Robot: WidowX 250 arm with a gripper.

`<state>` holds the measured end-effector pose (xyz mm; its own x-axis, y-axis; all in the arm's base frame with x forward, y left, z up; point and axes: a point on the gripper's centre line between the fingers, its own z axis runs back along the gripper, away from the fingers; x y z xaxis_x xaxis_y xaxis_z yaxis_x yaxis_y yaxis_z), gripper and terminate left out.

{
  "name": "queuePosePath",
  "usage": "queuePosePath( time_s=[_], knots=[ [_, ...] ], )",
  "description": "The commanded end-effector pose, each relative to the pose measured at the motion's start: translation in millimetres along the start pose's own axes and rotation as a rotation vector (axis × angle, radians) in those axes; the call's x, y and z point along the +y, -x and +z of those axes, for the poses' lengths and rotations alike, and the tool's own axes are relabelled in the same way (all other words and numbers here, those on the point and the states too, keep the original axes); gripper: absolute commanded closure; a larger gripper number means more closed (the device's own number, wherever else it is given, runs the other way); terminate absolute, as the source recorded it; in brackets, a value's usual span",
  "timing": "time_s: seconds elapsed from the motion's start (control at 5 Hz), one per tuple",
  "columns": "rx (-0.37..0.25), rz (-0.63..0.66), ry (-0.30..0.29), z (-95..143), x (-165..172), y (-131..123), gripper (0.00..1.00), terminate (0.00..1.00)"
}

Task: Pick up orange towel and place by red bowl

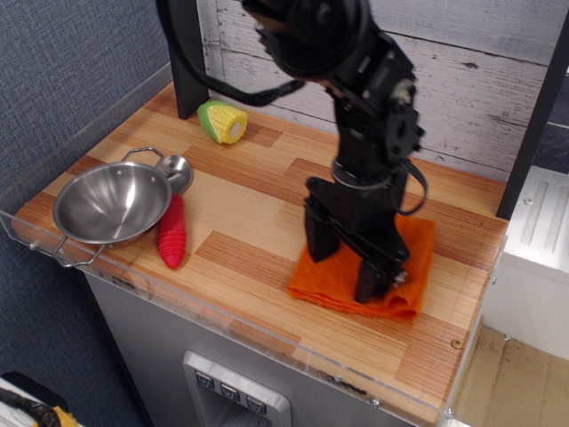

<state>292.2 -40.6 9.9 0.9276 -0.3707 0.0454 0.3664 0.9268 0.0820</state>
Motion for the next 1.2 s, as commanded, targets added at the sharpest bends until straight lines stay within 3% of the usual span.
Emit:
queuePosePath(
  time_s=[0.0,0.4,0.8,1.0],
  knots=[
    [-0.024,0.077,-0.013,4.9,54.2,11.1,0.00,0.00],
    [-0.025,0.146,-0.018,6.6,103.5,24.4,0.00,0.00],
    [-0.015,0.148,-0.018,2.8,112.6,28.6,0.00,0.00],
    [-0.039,0.138,-0.020,10.5,110.0,23.9,0.00,0.00]
  ],
)
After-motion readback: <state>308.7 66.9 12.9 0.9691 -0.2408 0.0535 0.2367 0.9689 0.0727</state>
